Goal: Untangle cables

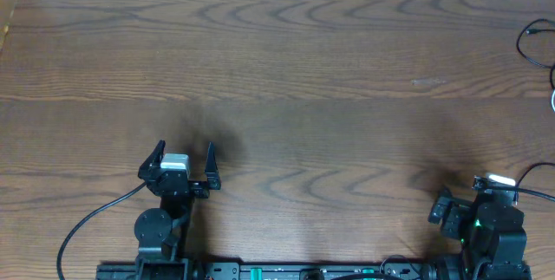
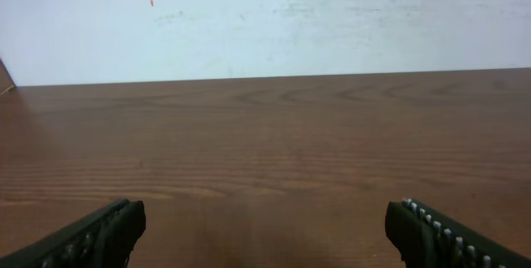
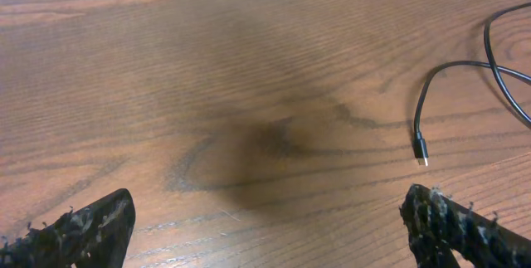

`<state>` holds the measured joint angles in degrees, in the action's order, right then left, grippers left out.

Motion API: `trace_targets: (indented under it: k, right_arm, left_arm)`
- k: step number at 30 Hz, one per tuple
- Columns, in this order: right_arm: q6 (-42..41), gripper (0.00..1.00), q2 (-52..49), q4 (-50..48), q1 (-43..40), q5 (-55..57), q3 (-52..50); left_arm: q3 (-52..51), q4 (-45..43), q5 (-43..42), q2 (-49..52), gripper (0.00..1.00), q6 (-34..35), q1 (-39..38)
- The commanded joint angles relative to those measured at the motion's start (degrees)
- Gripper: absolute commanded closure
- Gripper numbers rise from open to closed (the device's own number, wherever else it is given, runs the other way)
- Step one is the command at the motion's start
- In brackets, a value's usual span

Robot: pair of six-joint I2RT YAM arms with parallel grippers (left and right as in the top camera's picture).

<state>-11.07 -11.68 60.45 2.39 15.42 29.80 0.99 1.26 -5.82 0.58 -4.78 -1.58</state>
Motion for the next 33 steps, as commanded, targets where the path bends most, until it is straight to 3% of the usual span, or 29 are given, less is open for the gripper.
trace_targets:
  k: [1,14,25,33]
  right_arm:
    - [0.39,0.01,0.04,0.02,0.28,0.52,-0.35]
    - [0.39,0.01,0.59,-0.81,0.37,-1.03,-0.37]
    - [0.44,0.01,8.61,-30.91,-0.02,-8.35,-15.04]
    - [0.42,0.01,11.37,-42.23,-1.07,-10.01,-20.59]
  left_arm:
    - [-0.76,2.34,-0.33,-0.35,0.02,-0.57,0.33]
    - [-0.76,2.34,-0.35,-0.35,0.02,-0.57,0.33]
    - [-0.76,2.34,-0.33,-0.35,0.02,-0.57,0.33]
    - [-0.76,2.34,-0.33,-0.35,0.02,-0.57,0.33]
